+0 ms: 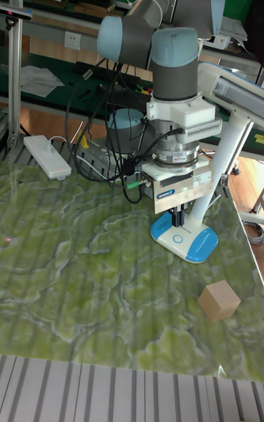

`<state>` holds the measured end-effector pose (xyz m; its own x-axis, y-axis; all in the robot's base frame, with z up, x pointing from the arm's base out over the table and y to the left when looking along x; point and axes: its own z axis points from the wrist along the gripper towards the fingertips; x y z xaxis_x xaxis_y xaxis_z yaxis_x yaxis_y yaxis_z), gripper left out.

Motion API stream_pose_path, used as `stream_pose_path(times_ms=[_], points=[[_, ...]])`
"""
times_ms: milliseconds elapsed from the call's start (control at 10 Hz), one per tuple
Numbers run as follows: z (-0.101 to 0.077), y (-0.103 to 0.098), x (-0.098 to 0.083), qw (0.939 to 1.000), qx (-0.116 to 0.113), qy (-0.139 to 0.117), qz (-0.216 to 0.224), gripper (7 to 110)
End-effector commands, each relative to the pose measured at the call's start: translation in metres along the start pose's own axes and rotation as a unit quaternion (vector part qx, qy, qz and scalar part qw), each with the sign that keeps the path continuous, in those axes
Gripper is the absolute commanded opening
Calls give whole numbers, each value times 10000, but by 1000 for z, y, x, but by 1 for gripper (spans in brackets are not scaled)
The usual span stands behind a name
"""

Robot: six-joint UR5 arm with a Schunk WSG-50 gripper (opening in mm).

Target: Turn on the desk lamp by pressing the button

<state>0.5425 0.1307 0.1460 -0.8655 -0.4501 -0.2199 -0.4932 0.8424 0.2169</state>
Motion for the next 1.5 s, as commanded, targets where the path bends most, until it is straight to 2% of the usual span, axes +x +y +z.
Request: stream_pose_path(times_ms=[0,200,400,500,800,900,1000,1400], points=[[31,3,-8,9995,-279,91,82,7],[54,4,-1,9990,-351,287,-38,7],[80,15,15,9973,-580,389,-212,7],[90,19,26,9970,-601,420,-236,7],[96,40,69,9945,-768,600,-386,7],[97,43,80,9941,-724,681,-432,7],[101,46,87,9942,-685,705,-432,7],[114,56,91,9945,-672,706,-386,7]])
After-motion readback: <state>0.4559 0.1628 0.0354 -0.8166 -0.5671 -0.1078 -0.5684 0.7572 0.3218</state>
